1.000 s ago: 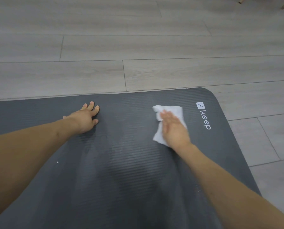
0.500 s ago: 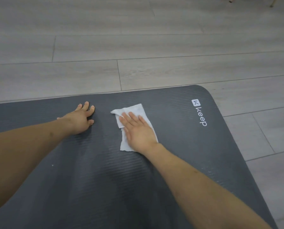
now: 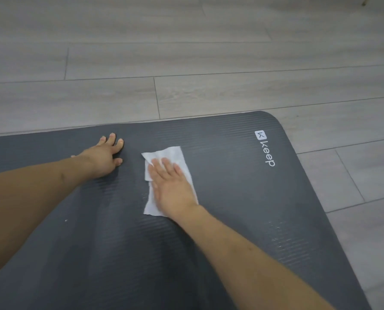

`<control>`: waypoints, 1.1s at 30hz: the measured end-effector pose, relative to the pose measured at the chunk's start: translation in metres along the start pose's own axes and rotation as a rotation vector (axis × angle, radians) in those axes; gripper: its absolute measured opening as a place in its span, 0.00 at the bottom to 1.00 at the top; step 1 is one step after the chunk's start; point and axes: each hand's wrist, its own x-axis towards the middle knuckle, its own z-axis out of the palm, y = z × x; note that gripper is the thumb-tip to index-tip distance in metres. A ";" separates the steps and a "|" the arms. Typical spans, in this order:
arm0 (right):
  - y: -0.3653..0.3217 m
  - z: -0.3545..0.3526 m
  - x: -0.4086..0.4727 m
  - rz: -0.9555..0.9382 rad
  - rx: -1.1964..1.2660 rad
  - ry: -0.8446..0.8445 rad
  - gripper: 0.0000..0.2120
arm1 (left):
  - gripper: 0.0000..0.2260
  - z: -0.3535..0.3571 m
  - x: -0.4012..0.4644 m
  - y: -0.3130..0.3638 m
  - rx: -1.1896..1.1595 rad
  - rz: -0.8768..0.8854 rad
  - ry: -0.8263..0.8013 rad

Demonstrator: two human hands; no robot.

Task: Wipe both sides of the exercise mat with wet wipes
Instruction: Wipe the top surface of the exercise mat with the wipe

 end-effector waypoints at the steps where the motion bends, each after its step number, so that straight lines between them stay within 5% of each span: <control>1: -0.007 -0.004 -0.003 -0.044 0.031 -0.073 0.28 | 0.30 0.001 0.002 -0.003 0.000 0.000 0.006; 4: 0.058 -0.007 -0.012 -0.036 -0.029 -0.019 0.27 | 0.30 0.002 0.005 -0.004 0.004 0.012 0.039; 9: 0.218 -0.034 -0.042 0.561 -0.033 0.080 0.27 | 0.29 0.002 0.001 0.000 -0.003 -0.001 0.037; 13: 0.208 -0.035 -0.032 0.640 -0.044 0.044 0.26 | 0.28 0.000 -0.017 0.018 -0.022 -0.050 0.050; 20: -0.005 -0.015 0.074 0.054 0.018 -0.105 0.26 | 0.28 -0.001 -0.021 0.019 -0.043 -0.054 0.042; 23: 0.012 -0.020 0.093 -0.047 -0.015 -0.069 0.26 | 0.27 -0.003 -0.021 0.020 -0.038 -0.055 0.053; 30: 0.226 -0.040 0.045 0.574 -0.045 0.108 0.28 | 0.27 -0.004 -0.027 0.025 -0.035 -0.065 0.049; 33: 0.250 -0.050 0.027 0.680 -0.055 0.079 0.32 | 0.27 -0.005 -0.026 0.025 -0.031 -0.064 0.041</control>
